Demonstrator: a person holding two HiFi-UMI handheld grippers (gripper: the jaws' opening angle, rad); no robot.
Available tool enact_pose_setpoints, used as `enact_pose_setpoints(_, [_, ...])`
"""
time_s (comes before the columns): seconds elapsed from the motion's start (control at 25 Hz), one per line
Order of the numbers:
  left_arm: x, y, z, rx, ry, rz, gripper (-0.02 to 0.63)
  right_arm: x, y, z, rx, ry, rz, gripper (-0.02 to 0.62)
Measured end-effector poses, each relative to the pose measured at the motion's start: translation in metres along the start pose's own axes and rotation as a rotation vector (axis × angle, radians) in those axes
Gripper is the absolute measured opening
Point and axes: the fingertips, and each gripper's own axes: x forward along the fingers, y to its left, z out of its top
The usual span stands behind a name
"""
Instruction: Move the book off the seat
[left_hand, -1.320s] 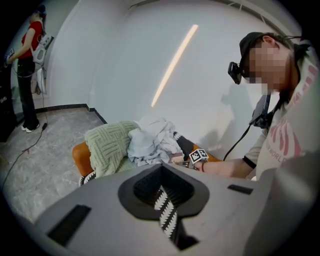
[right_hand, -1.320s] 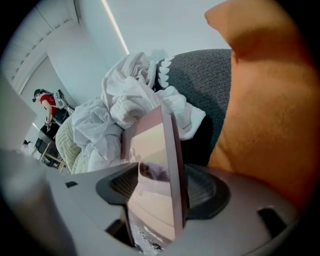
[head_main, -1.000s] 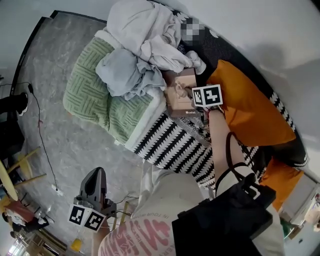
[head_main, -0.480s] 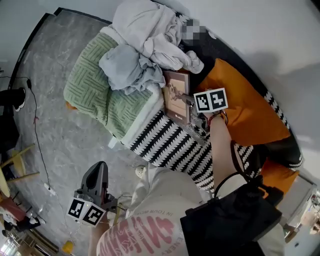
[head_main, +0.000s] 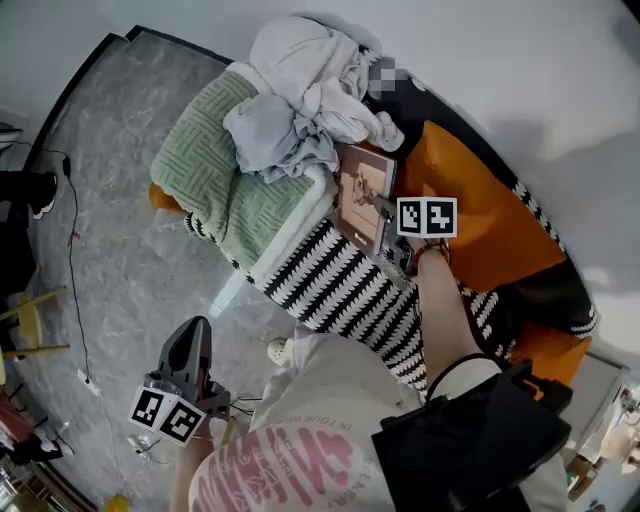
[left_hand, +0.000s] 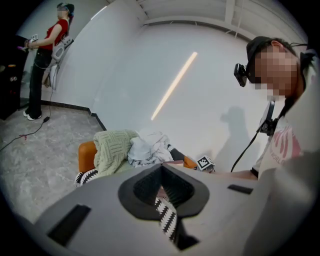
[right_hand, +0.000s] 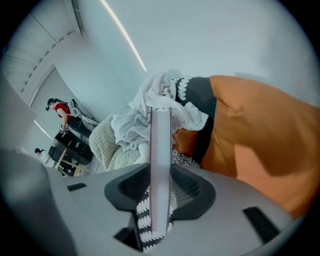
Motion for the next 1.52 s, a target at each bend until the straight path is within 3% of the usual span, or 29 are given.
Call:
enact_pose_setpoints(0.24, [-0.009,-0.006,0.008,-0.05,-0.097,-0.067,0.008,-0.042,0.021,-0.002,0.044,-0.087,0.007,0.14])
enact_pose_setpoints(0.44, [-0.016,-0.013,0.024,-0.088,-0.143,-0.143,0.008,-0.075,0.052,-0.018,0.175,-0.204,0.077,0.14])
enact_pose_setpoints(0.72, [-0.059,-0.016,0.045,-0.083,-0.2,-0.201,0.008,-0.11,0.133,-0.068,0.449,-0.279,0.335,0.141])
enact_pose_setpoints(0.92, [-0.102,-0.006,0.057,-0.07,-0.253,-0.198,0.008,-0.135,0.202,-0.071,0.545,-0.324,0.592,0.141])
enact_pose_setpoints(1.2, [-0.139,0.025,0.045,-0.134,-0.328,-0.124,0.008,-0.148,0.287,-0.04,0.39,-0.29,0.79,0.141])
enact_pose_setpoints(1.52, [-0.217,0.055,0.038,-0.144,-0.439,-0.034,0.008,-0.168,0.417,-0.048,0.239,-0.19,0.998,0.141])
